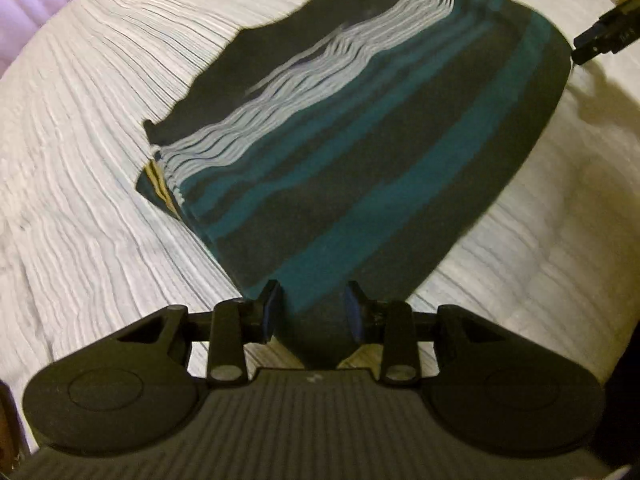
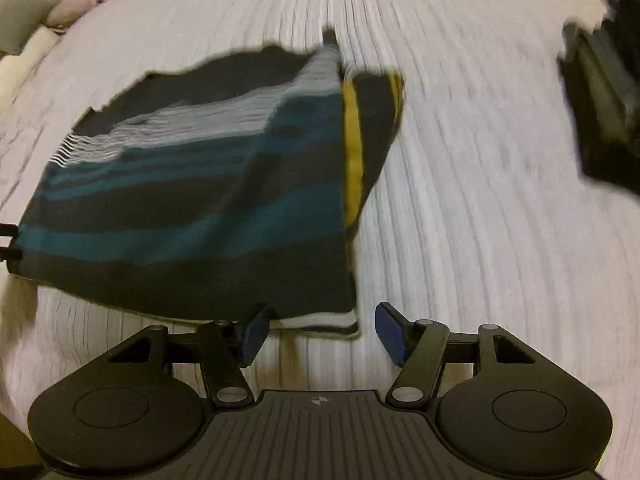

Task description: Fold clothes

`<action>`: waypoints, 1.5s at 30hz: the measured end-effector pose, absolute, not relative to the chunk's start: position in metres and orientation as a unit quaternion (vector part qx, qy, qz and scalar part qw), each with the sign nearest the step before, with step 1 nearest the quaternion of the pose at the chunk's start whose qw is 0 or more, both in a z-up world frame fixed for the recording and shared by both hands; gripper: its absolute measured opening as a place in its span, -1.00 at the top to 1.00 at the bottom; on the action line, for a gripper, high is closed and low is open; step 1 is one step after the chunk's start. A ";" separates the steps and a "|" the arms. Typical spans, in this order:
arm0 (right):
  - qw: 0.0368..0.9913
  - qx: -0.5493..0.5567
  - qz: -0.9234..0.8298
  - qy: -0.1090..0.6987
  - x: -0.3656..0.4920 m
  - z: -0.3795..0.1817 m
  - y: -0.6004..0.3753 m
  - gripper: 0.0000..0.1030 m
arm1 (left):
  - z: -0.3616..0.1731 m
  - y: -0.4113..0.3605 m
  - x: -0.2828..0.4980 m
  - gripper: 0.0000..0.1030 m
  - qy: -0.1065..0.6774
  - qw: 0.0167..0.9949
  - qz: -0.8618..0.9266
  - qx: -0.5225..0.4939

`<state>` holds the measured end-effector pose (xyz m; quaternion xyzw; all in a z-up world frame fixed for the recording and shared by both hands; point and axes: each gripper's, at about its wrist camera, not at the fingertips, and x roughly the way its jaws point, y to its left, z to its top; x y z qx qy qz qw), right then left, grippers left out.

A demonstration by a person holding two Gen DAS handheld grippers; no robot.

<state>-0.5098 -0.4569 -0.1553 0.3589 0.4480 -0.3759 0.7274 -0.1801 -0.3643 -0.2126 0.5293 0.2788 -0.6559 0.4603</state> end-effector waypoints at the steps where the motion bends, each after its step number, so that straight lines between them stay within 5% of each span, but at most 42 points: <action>1: 0.733 0.361 -0.372 0.441 -0.510 -0.150 -0.455 -0.21 | -0.208 -0.363 -0.180 0.40 0.279 0.464 -0.655 0.527; 12: 0.792 0.267 -0.304 0.457 -0.383 -0.123 -0.381 -0.23 | -0.194 -0.343 -0.134 0.22 0.209 0.435 -0.706 0.518; 15: 0.811 0.218 -0.283 0.464 -0.325 -0.122 -0.338 -0.64 | -0.193 -0.339 -0.109 0.02 0.167 0.411 -0.733 0.515; 18: 0.825 0.172 -0.248 0.478 -0.267 -0.129 -0.297 -0.64 | -0.192 -0.332 -0.087 -0.36 0.092 0.373 -0.755 0.531; 26: 0.826 -0.046 -0.208 0.522 -0.138 -0.176 -0.225 -0.63 | -0.186 -0.348 -0.035 -0.54 -0.014 0.341 -0.776 0.531; 31: 0.795 -0.143 -0.189 0.559 -0.106 -0.223 -0.219 -0.63 | -0.209 -0.359 -0.030 -0.82 -0.076 0.317 -0.778 0.537; 32: 0.789 -0.153 -0.194 0.562 -0.105 -0.230 -0.221 -0.37 | -0.216 -0.360 -0.033 -0.82 -0.095 0.306 -0.777 0.541; 33: 0.792 -0.135 -0.204 0.559 -0.106 -0.231 -0.228 0.18 | -0.223 -0.361 -0.037 -0.82 -0.118 0.294 -0.776 0.546; 35: 0.799 -0.102 -0.228 0.547 -0.112 -0.223 -0.241 0.69 | -0.238 -0.363 -0.046 -0.83 -0.171 0.269 -0.774 0.547; 45: 0.829 -0.002 -0.282 0.483 -0.131 -0.158 -0.266 0.76 | -0.296 -0.407 -0.084 -0.80 -0.362 0.175 -0.747 0.529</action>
